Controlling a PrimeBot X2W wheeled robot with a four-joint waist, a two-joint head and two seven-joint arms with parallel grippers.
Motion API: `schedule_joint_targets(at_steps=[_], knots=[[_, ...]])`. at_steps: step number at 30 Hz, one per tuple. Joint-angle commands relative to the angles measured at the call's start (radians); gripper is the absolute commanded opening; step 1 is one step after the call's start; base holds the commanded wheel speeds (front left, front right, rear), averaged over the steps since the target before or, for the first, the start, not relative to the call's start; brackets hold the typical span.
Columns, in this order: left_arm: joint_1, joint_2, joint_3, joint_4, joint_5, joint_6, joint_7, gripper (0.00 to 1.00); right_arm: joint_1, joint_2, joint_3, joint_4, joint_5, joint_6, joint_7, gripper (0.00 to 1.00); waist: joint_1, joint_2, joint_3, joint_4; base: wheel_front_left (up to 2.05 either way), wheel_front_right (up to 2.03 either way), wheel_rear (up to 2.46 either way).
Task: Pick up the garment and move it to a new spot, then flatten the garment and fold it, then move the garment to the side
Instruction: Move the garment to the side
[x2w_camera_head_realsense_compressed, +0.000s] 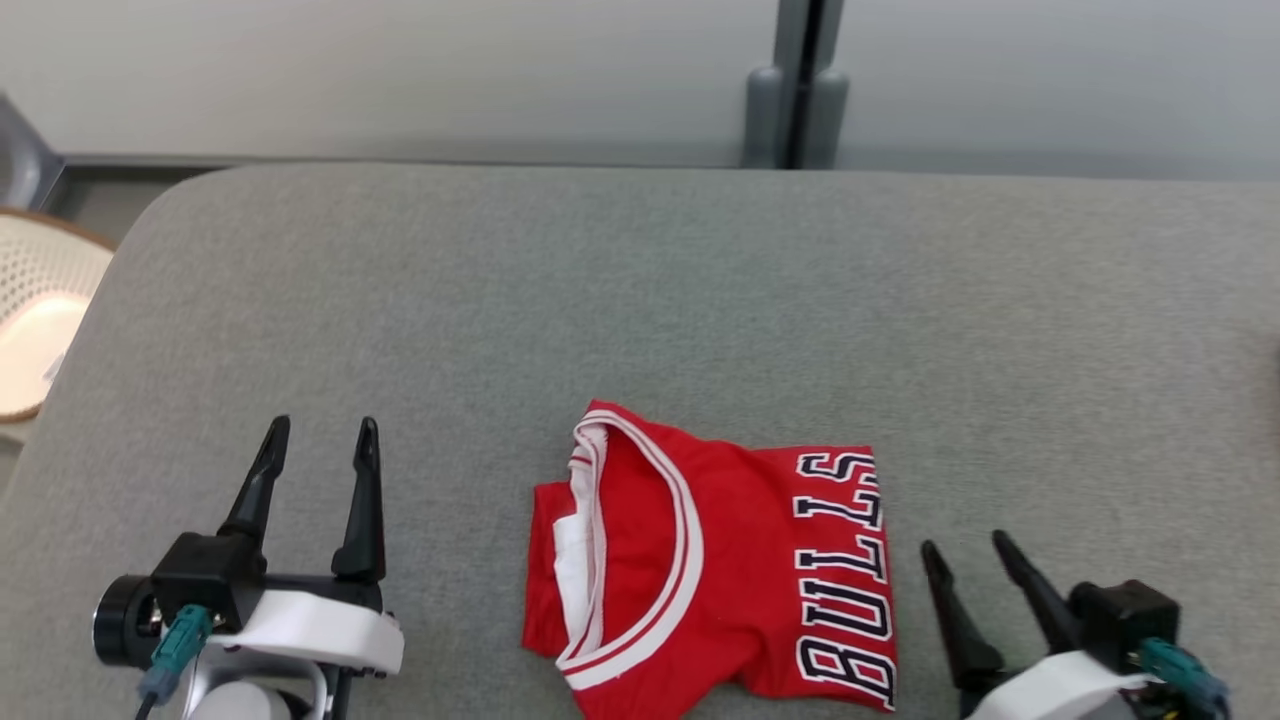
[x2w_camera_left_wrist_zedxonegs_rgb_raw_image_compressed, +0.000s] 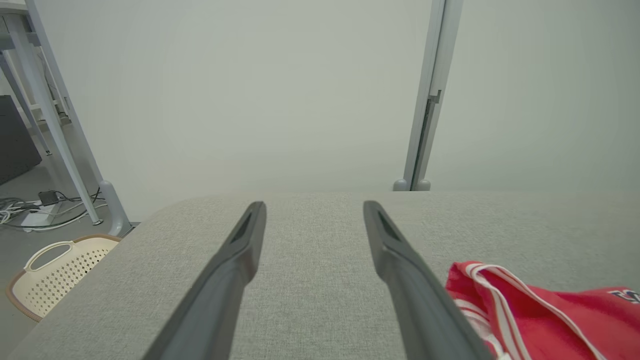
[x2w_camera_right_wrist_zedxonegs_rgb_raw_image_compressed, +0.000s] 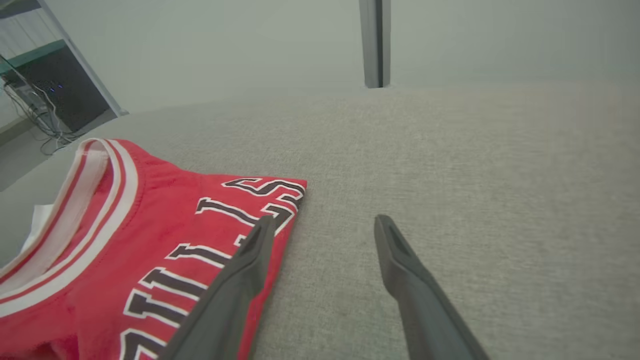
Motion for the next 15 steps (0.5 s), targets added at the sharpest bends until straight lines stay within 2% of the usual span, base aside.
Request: schedule_joint_targets(at_steps=[1,7,8,9,10,15], knots=[[-0.031,-0.006,-0.004,0.011,0.000,-0.006,-0.010,1.00,-0.034,0.009,0.030,0.047,0.016,0.000,-0.012,1.00,0.0000,-0.0001,0.052,0.049,0.00,0.00,0.00],[-0.085,-0.027,-0.016,0.046,0.008,-0.018,-0.028,1.00,-0.101,0.028,0.113,0.211,0.068,0.000,0.008,1.00,0.0000,-0.0001,0.089,0.084,0.00,0.00,0.00],[-0.091,-0.031,-0.014,0.051,0.006,-0.019,-0.030,1.00,-0.106,0.030,0.131,0.235,0.083,0.000,0.021,0.66,0.0000,-0.0001,0.091,0.085,0.00,0.00,0.00],[-0.095,-0.033,-0.010,0.055,0.004,-0.018,-0.033,1.00,-0.110,0.029,0.146,0.256,0.092,0.000,0.036,0.22,0.0000,-0.0001,0.095,0.085,0.00,0.00,0.00],[-0.098,-0.035,-0.007,0.058,0.002,-0.019,-0.033,1.00,-0.113,0.027,0.160,0.273,0.102,0.000,0.045,0.00,0.0000,-0.0001,0.097,0.084,0.00,0.00,0.00],[-0.101,-0.035,-0.001,0.055,0.012,-0.025,-0.037,1.00,-0.137,-0.005,0.192,0.278,0.137,0.000,0.028,0.00,0.0000,-0.0001,0.105,0.063,0.00,0.00,0.00]])
